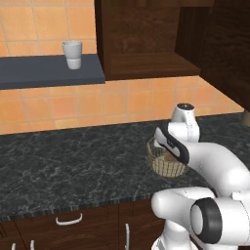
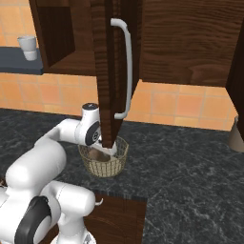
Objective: Open the cabinet, pick up the bread from the cabinet and place it in the basket. Then move the basket to the dining counter.
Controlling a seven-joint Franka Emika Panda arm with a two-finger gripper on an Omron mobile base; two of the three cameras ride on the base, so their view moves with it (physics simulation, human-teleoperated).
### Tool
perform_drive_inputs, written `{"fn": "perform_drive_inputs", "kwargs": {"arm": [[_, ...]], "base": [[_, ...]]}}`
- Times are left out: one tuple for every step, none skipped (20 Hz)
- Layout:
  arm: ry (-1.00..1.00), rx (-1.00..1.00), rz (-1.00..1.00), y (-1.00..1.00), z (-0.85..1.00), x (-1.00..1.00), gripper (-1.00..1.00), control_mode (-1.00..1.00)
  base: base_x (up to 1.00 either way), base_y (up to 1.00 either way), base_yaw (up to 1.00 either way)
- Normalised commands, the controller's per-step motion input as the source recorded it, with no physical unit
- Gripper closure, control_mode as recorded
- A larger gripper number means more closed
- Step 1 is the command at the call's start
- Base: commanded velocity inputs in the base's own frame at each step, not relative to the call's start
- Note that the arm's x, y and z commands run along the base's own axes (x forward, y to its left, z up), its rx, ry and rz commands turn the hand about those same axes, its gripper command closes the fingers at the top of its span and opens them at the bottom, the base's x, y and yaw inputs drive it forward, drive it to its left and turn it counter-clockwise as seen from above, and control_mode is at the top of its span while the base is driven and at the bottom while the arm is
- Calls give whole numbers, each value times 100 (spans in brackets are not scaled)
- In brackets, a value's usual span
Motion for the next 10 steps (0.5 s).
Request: {"fn": "perform_drive_inputs", "kwargs": {"arm": [[0, 0, 0, 0, -28, 19, 100, -100], [0, 0, 0, 0, -28, 14, 100, -100], [0, 0, 0, 0, -28, 13, 100, -100], [0, 0, 0, 0, -24, 6, 100, -100], [0, 0, 0, 0, -22, 0, 100, -100], [0, 0, 0, 0, -13, 0, 100, -100], [0, 1, 0, 0, -11, 0, -100, -100], [0, 0, 0, 0, -10, 0, -100, -100], [0, 0, 0, 0, -4, 0, -100, -100], [0, 0, 0, 0, 0, 0, -100, -100]], "base": [[0, 0, 0], [0, 0, 0], [0, 0, 0], [0, 0, 0], [0, 0, 0], [0, 0, 0], [0, 0, 0], [0, 0, 0], [0, 0, 0], [0, 0, 0]]}}
